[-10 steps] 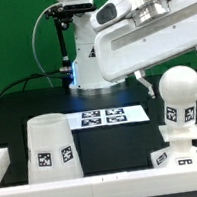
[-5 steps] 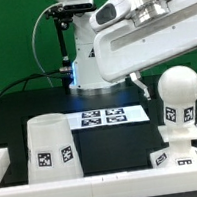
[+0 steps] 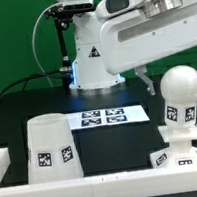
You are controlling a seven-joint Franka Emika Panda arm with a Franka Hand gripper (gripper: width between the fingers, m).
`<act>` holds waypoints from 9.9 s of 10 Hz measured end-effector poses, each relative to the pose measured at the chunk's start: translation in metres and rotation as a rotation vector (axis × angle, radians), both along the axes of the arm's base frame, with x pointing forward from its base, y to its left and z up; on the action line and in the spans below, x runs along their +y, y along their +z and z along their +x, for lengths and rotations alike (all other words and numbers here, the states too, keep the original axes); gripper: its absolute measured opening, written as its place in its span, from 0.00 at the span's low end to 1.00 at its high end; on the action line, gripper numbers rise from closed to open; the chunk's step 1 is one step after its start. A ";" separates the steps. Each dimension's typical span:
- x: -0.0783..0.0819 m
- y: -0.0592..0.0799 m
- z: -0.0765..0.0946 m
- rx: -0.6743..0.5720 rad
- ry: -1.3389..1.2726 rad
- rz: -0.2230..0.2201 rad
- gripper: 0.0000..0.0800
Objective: Assemble lamp
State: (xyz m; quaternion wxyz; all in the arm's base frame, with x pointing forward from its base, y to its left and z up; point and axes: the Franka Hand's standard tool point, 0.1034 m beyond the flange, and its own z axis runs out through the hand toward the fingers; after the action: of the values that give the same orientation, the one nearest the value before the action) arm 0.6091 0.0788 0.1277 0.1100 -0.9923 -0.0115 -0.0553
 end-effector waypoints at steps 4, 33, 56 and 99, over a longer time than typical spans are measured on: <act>-0.015 -0.002 -0.003 0.150 0.000 0.044 0.87; 0.012 -0.005 0.009 0.059 -0.724 0.071 0.72; 0.011 -0.006 0.018 -0.014 -0.485 -0.044 0.71; 0.022 -0.009 0.018 -0.023 0.212 -0.191 0.71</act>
Offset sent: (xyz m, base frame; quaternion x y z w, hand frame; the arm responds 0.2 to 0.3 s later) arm 0.0000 0.0000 0.0000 0.0000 -0.0650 0.0000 0.9979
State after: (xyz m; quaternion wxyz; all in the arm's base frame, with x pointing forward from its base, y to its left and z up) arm 0.6272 0.1004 0.1188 0.0201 -0.9908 -0.1228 -0.0532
